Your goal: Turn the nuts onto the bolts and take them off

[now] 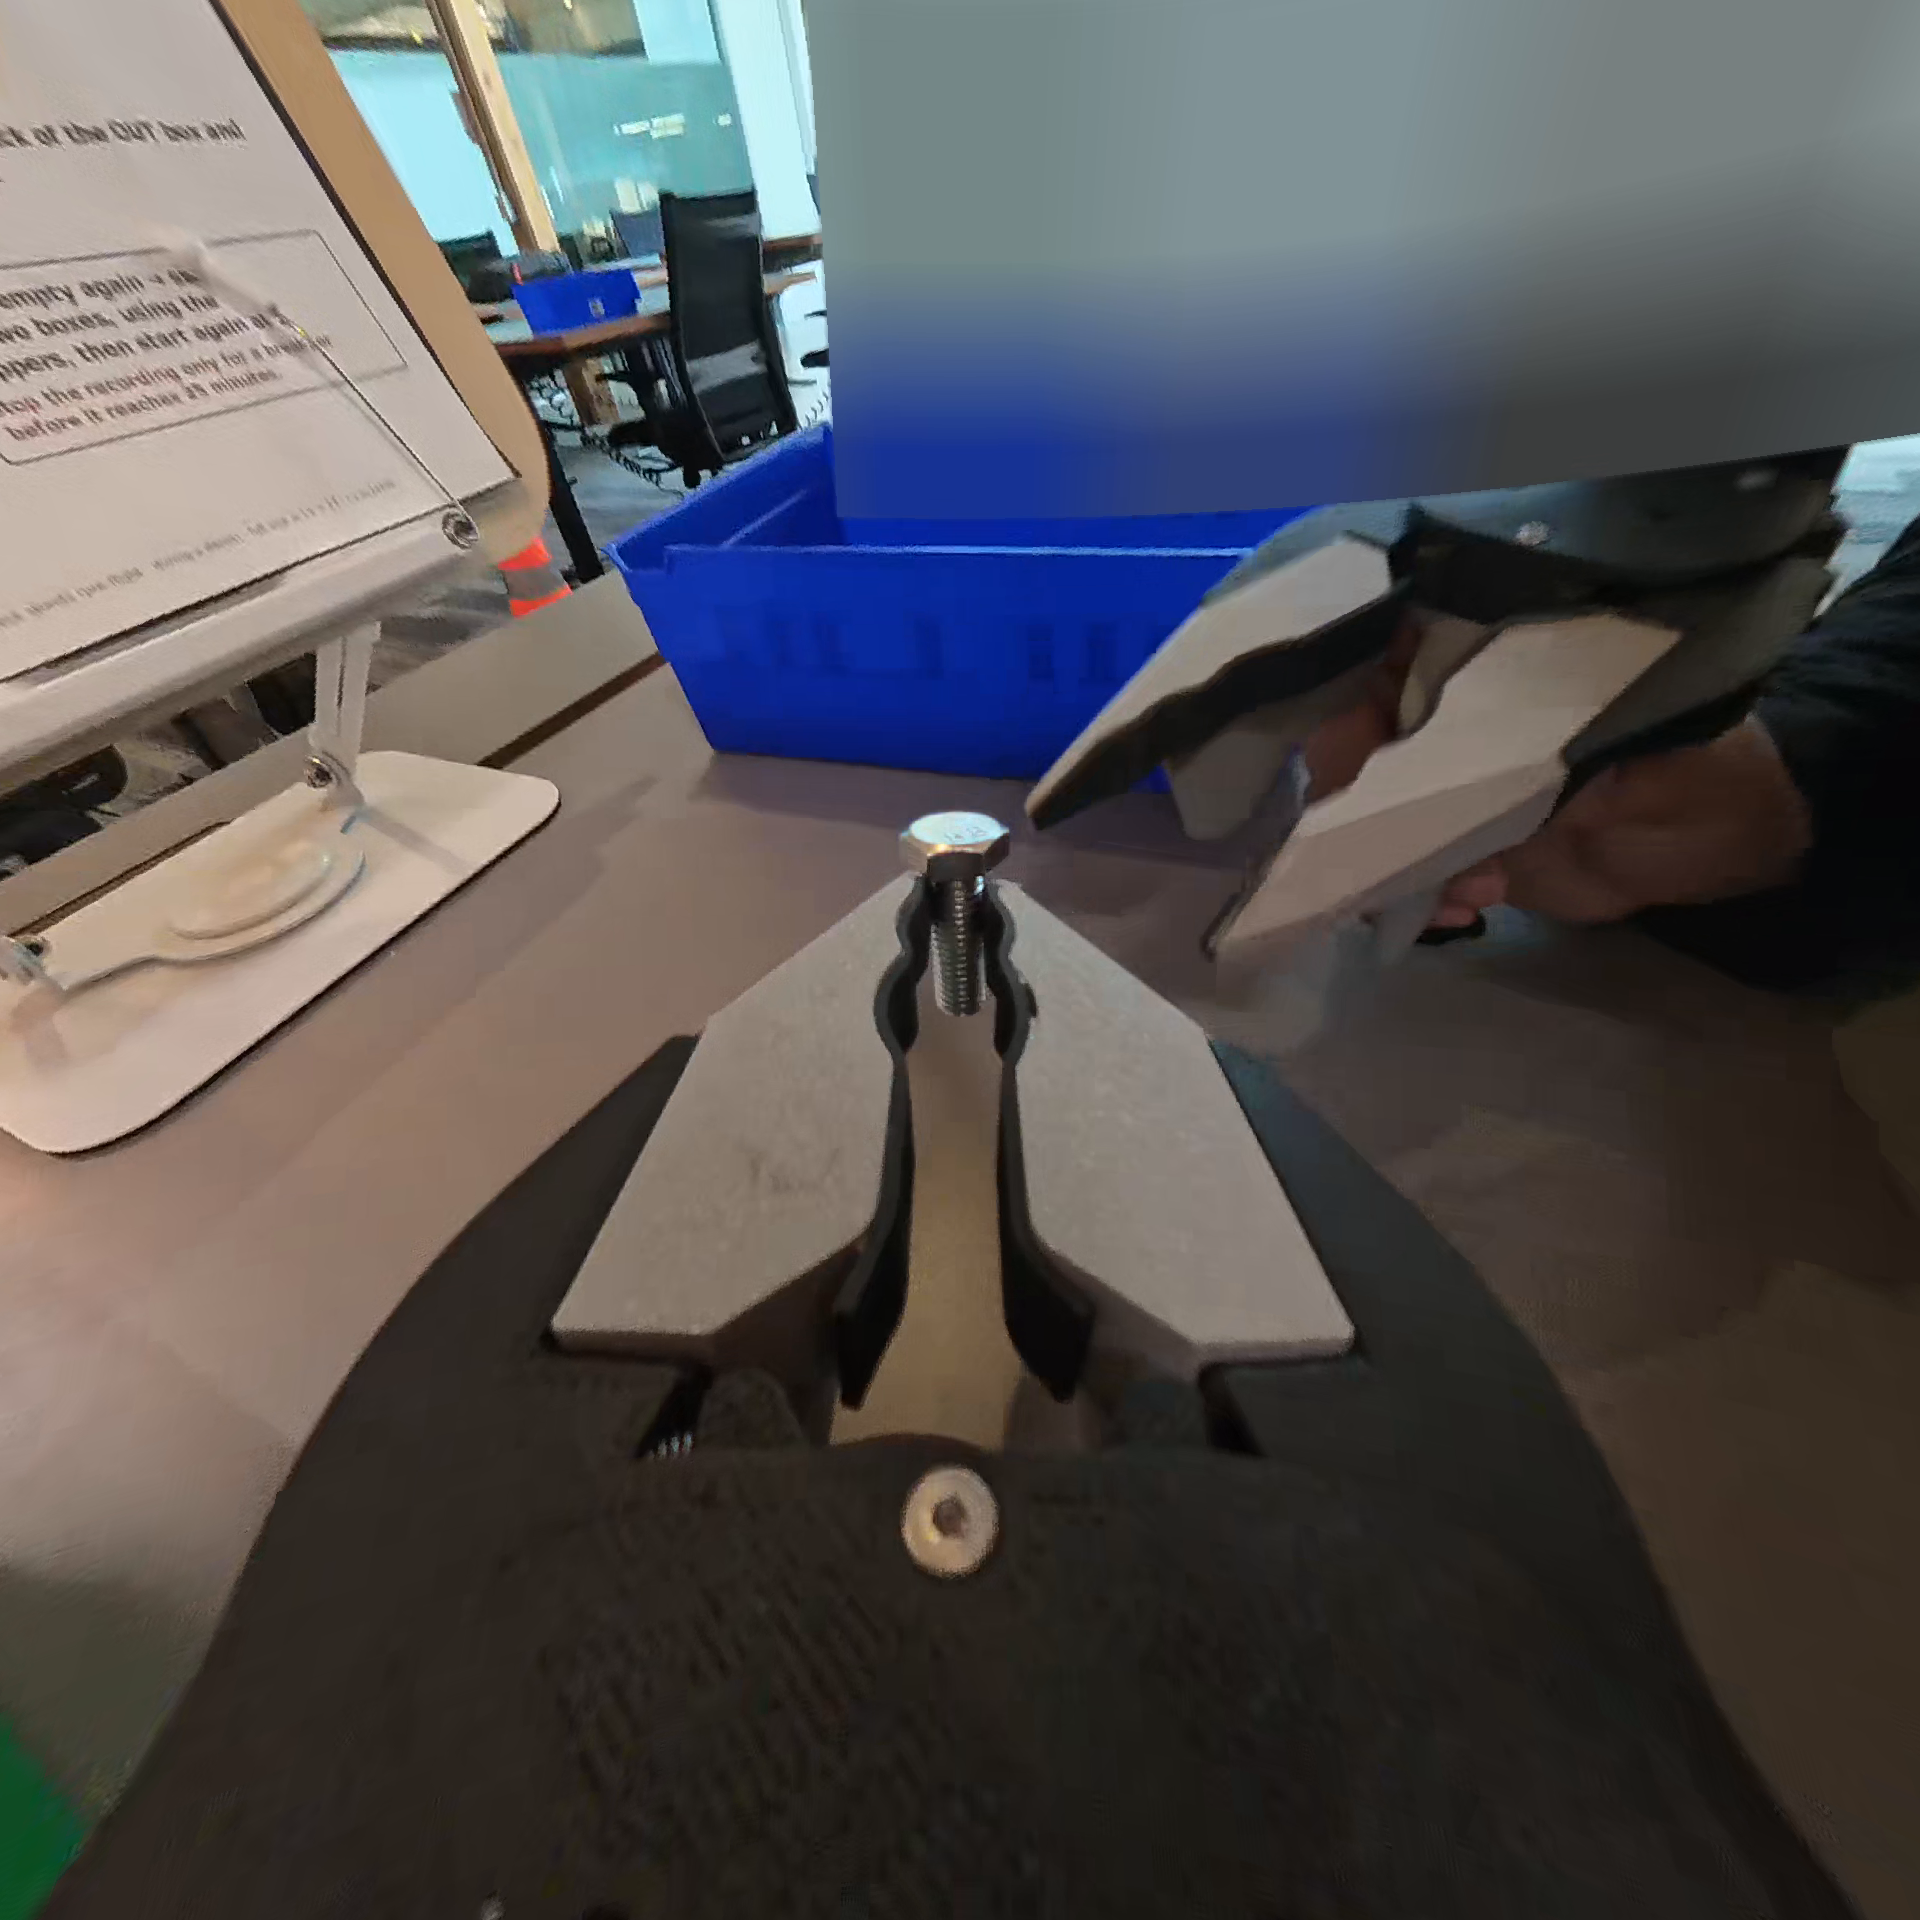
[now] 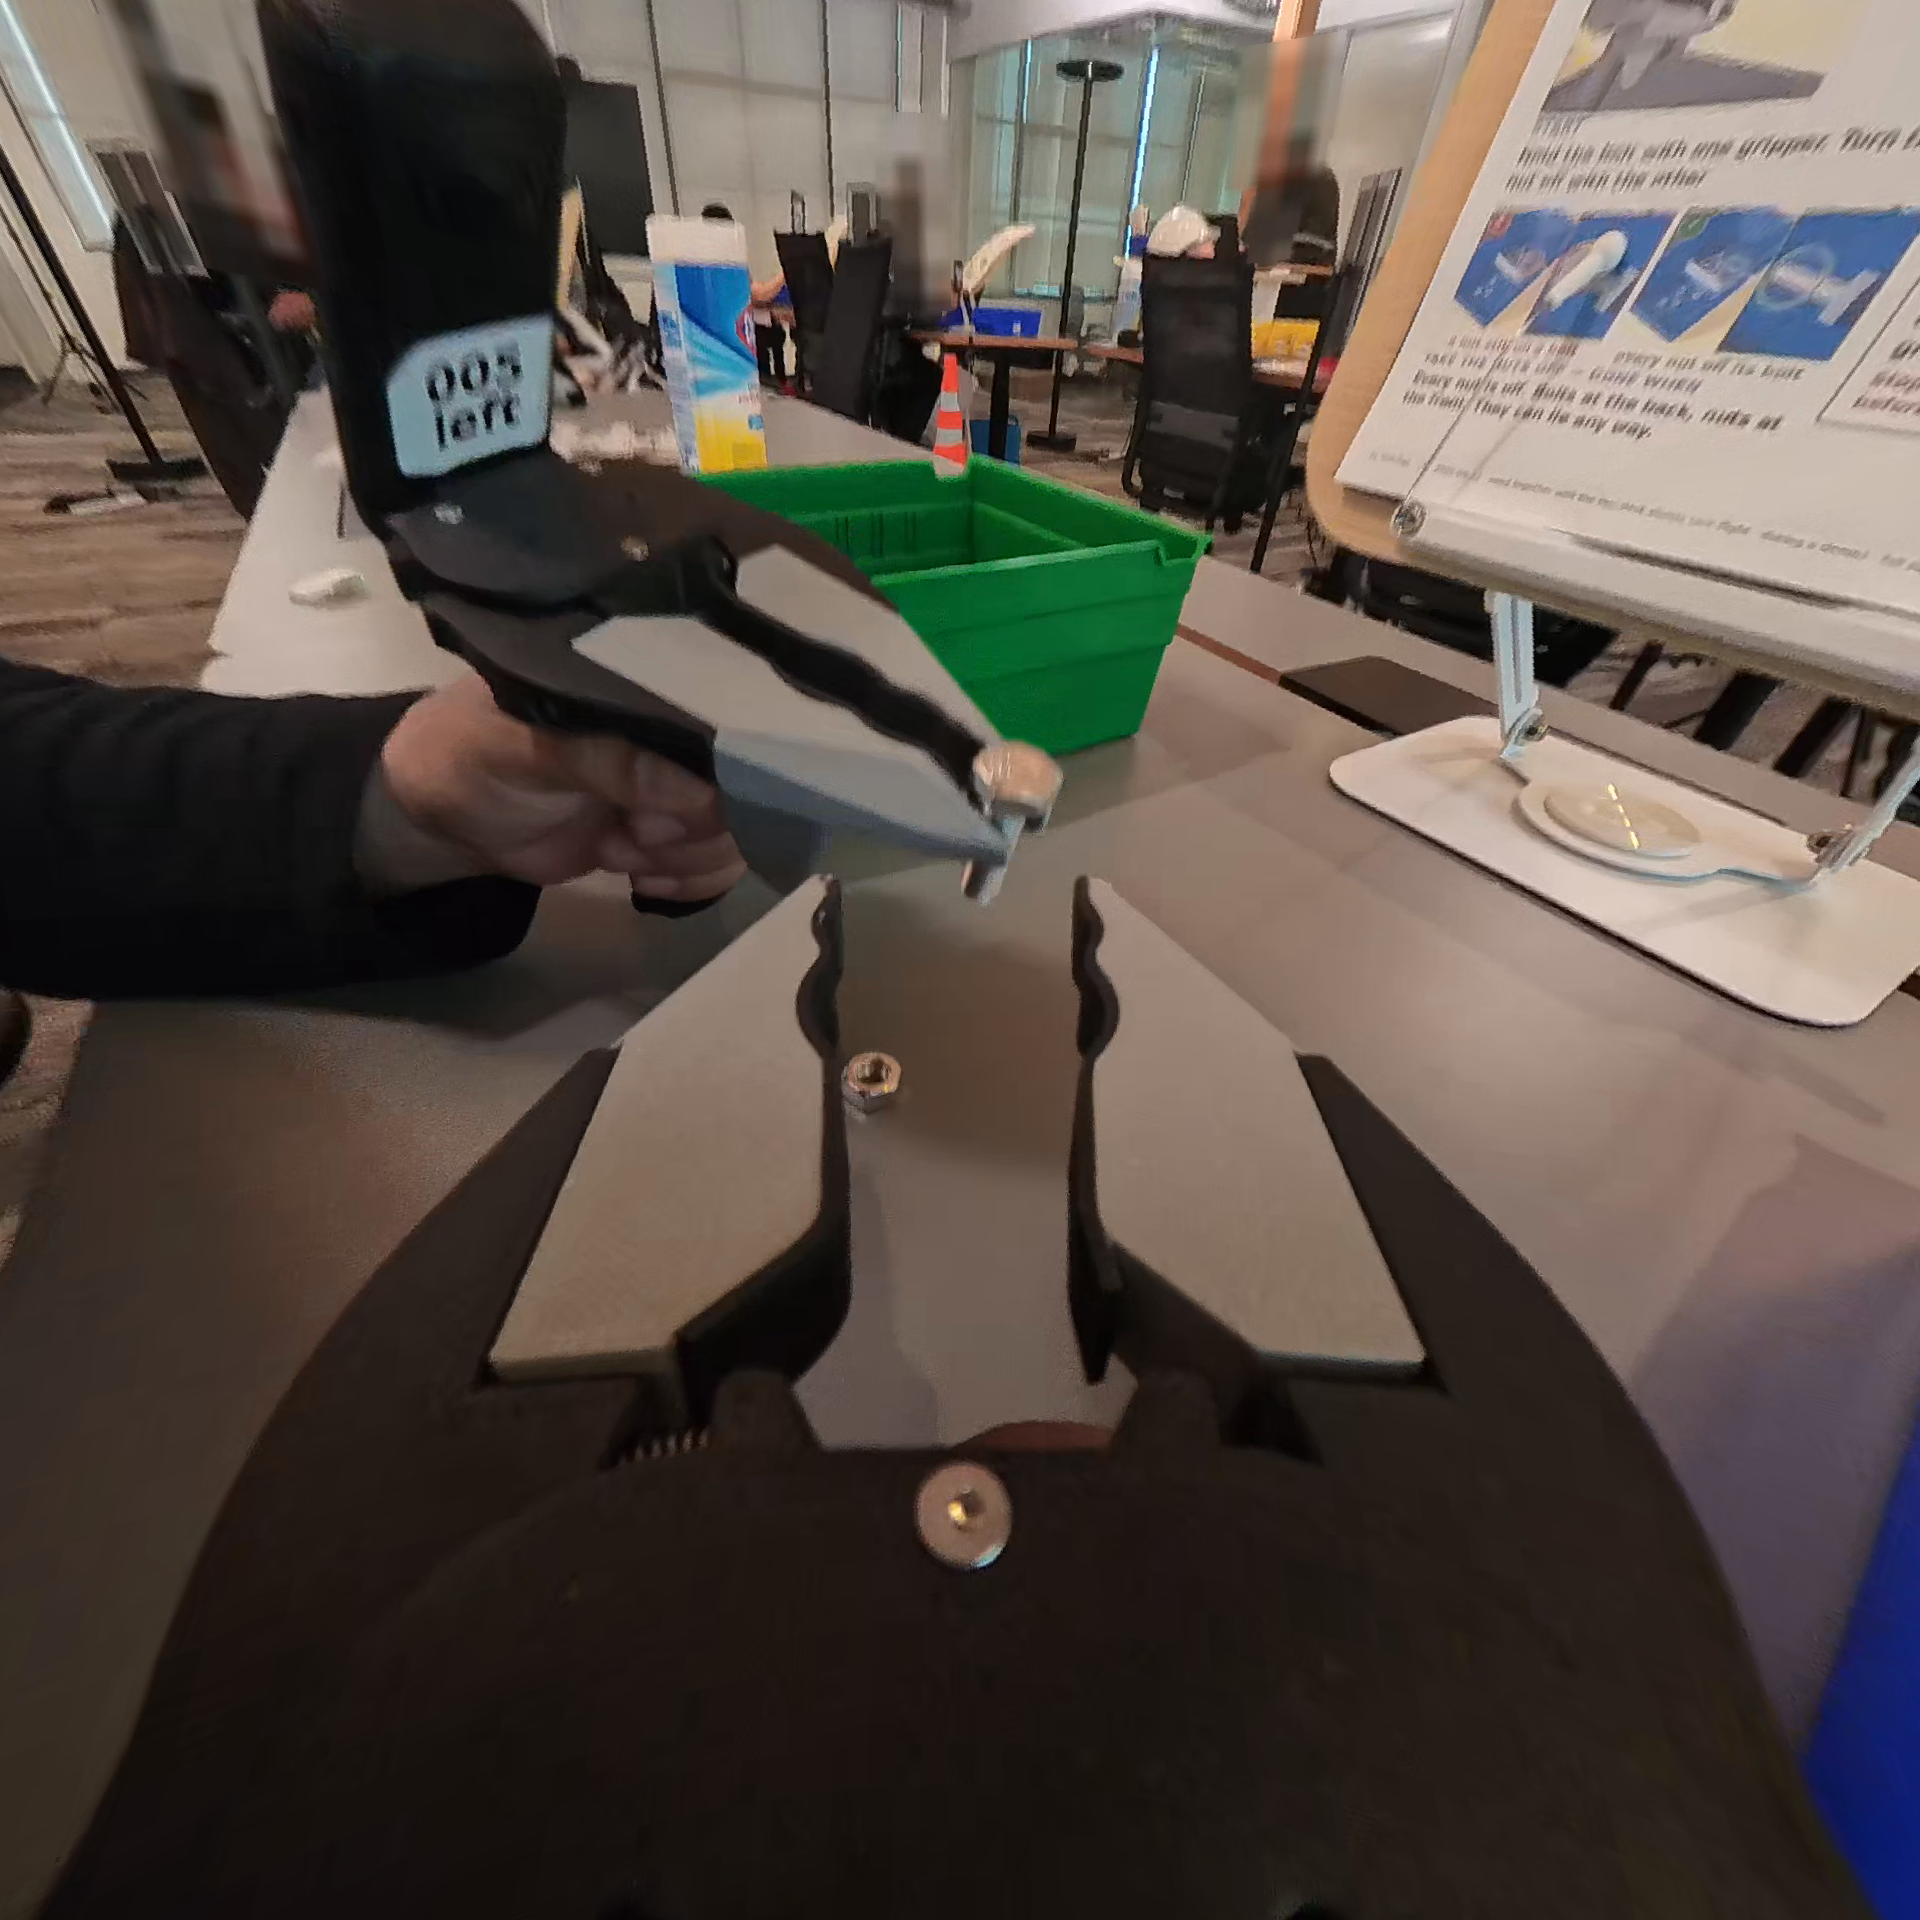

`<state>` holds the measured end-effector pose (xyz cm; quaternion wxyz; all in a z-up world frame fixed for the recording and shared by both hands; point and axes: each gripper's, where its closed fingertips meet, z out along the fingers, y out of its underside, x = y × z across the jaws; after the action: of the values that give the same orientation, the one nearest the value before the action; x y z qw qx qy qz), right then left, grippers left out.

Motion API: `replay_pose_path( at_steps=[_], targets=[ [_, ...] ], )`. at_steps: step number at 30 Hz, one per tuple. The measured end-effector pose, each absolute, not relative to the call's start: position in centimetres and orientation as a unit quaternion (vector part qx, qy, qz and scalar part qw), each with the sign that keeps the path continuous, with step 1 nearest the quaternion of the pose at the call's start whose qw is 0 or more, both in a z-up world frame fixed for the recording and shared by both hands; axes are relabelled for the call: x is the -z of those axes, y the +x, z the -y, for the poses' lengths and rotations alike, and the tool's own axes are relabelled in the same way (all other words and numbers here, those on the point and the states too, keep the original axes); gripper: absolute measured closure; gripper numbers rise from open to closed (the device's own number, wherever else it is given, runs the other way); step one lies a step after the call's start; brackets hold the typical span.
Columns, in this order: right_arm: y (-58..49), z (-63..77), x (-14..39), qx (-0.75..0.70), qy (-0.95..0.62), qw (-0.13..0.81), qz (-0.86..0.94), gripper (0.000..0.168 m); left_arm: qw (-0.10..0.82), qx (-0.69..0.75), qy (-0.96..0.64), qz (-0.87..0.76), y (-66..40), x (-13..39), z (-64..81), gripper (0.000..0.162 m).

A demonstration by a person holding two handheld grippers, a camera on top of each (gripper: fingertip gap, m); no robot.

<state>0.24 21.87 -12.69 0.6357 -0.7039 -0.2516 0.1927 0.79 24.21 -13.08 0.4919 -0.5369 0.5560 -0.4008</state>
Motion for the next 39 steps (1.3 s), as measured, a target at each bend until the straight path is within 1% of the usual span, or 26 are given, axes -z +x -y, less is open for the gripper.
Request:
replay_pose_path(
  at_steps=[2,3,5,7,11,12,14,15,18,23,26,28,29,30,31,32,35,36,39],
  targets=[
    [0.4,-21.3,11.2,-0.208,-0.685,0.653,0.245,0.139,0.495,0.384,-0.52,-0.581,0.9,13.3,-23.4,0.156],
    [0.6,-21.0,10.6,-0.21,-0.677,0.662,0.242,0.141,0.504,0.371,-0.509,-0.592,0.9,13.2,-23.2,0.155],
    [1.2,-21.0,9.7,-0.202,-0.671,0.675,0.23,0.141,0.529,0.334,-0.49,-0.607,0.9,13.1,-23.0,0.155],
    [1.3,-21.4,10.2,-0.193,-0.689,0.662,0.225,0.139,0.562,0.307,-0.463,-0.613,0.9,12.6,-22.6,0.155],
    [0.5,-21.7,10.8,-0.198,-0.707,0.642,0.222,0.136,0.594,0.269,-0.42,-0.631,1.1,12.4,-21.6,0.155],
    [0.6,-21.8,10.7,-0.198,-0.705,0.646,0.214,0.137,0.603,0.252,-0.414,-0.634,1.1,12.5,-21.7,0.155],
    [0.6,-22.0,11.0,-0.215,-0.713,0.636,0.2,0.147,0.624,0.215,-0.4,-0.636,1.0,12.6,-21.9,0.155],
    [0.5,-22.0,11.3,-0.23,-0.718,0.626,0.199,0.148,0.634,0.197,-0.396,-0.634,0.9,12.5,-22.2,0.155],
    [0.7,-22.2,11.5,-0.257,-0.721,0.618,0.182,0.139,0.627,0.187,-0.402,-0.64,1.0,12.9,-22.4,0.155],
    [0.4,-22.7,12.6,-0.298,-0.735,0.584,0.174,0.138,0.628,0.174,-0.405,-0.642,1.0,13.1,-22.8,0.155],
    [0.0,-23.0,12.8,-0.315,-0.735,0.574,0.176,0.145,0.629,0.153,-0.404,-0.646,1.1,13.3,-23.2,0.155],
    [-0.3,-22.9,13.1,-0.329,-0.737,0.563,0.179,0.152,0.622,0.15,-0.408,-0.651,1.1,13.7,-23.4,0.155],
    [-0.3,-23.0,13.2,-0.332,-0.739,0.559,0.176,0.152,0.62,0.149,-0.41,-0.652,1.0,13.9,-23.5,0.155],
    [-0.5,-23.0,13.3,-0.338,-0.739,0.555,0.177,0.145,0.617,0.148,-0.413,-0.653,1.0,14.0,-23.6,0.155],
    [-0.6,-23.0,13.3,-0.345,-0.74,0.551,0.175,0.134,0.614,0.146,-0.417,-0.654,1.1,14.2,-23.7,0.155],
    [-0.6,-23.1,13.4,-0.346,-0.742,0.548,0.172,0.133,0.61,0.144,-0.418,-0.657,1.1,14.4,-23.7,0.155],
    [-0.5,-23.3,14.0,-0.332,-0.753,0.543,0.169,0.15,0.612,0.126,-0.407,-0.666,1.3,14.7,-23.4,0.155],
    [-0.4,-23.3,14.1,-0.328,-0.753,0.545,0.169,0.153,0.613,0.123,-0.403,-0.669,1.3,14.7,-23.1,0.155],
    [-0.4,-22.9,13.6,-0.349,-0.748,0.539,0.168,0.154,0.618,0.132,-0.396,-0.666,1.3,14.2,-22.8,0.155]
  ],
)
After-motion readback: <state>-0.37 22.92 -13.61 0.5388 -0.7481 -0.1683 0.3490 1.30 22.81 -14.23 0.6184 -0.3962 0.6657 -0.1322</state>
